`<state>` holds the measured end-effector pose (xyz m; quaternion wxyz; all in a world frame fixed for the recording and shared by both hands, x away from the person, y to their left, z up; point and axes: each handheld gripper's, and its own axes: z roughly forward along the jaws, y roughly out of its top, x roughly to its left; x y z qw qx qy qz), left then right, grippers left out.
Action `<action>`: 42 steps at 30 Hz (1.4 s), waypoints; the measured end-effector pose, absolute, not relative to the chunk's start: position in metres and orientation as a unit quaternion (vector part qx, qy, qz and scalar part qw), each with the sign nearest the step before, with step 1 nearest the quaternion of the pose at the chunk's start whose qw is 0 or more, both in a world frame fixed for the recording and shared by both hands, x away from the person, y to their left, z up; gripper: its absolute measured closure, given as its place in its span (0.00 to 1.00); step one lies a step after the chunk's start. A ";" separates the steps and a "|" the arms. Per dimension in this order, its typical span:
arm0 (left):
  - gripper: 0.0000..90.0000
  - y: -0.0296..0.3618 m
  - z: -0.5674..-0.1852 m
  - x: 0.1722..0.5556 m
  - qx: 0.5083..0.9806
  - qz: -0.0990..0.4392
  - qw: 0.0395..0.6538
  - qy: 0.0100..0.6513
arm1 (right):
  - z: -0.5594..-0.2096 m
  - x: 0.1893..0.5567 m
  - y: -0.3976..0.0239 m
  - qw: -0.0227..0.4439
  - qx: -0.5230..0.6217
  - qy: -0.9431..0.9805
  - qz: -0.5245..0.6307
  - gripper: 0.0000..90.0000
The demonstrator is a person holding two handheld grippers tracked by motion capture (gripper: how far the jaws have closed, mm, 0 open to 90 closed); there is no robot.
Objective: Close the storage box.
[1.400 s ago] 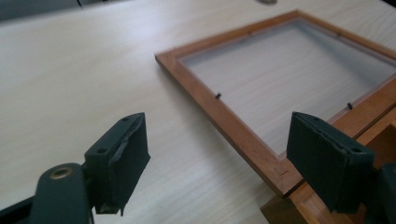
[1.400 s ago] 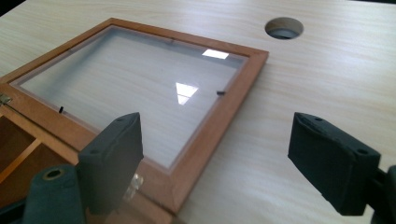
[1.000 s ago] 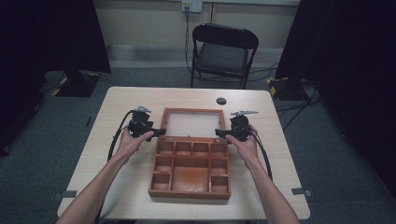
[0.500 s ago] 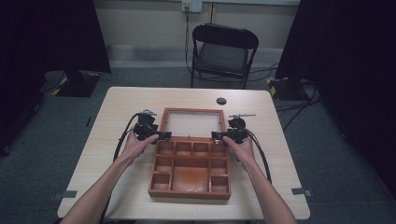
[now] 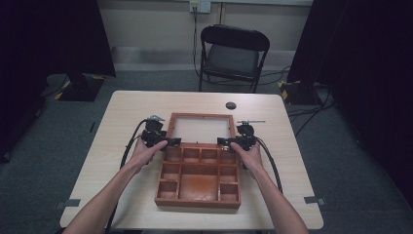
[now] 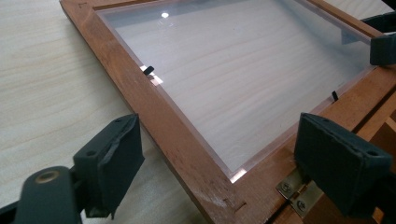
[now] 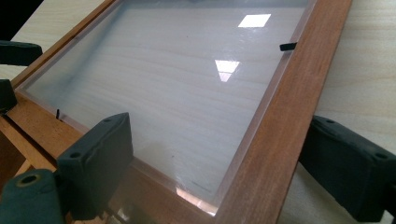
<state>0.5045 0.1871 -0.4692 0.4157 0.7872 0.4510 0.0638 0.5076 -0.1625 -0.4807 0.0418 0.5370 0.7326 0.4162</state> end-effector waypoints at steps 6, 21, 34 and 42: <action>0.14 0.190 -0.473 0.506 0.781 0.052 0.423 0.457 | -0.483 0.509 -0.163 0.024 0.540 0.727 0.423 0.11; 0.16 0.191 -0.475 0.509 0.773 0.026 0.427 0.468 | -0.481 0.511 -0.161 0.021 0.542 0.731 0.413 0.13; 0.14 0.194 -0.479 0.512 0.765 0.007 0.437 0.472 | -0.483 0.512 -0.164 0.014 0.542 0.724 0.425 0.15; 0.12 0.191 -0.479 0.512 0.765 0.010 0.433 0.476 | -0.484 0.511 -0.163 0.003 0.546 0.718 0.432 0.15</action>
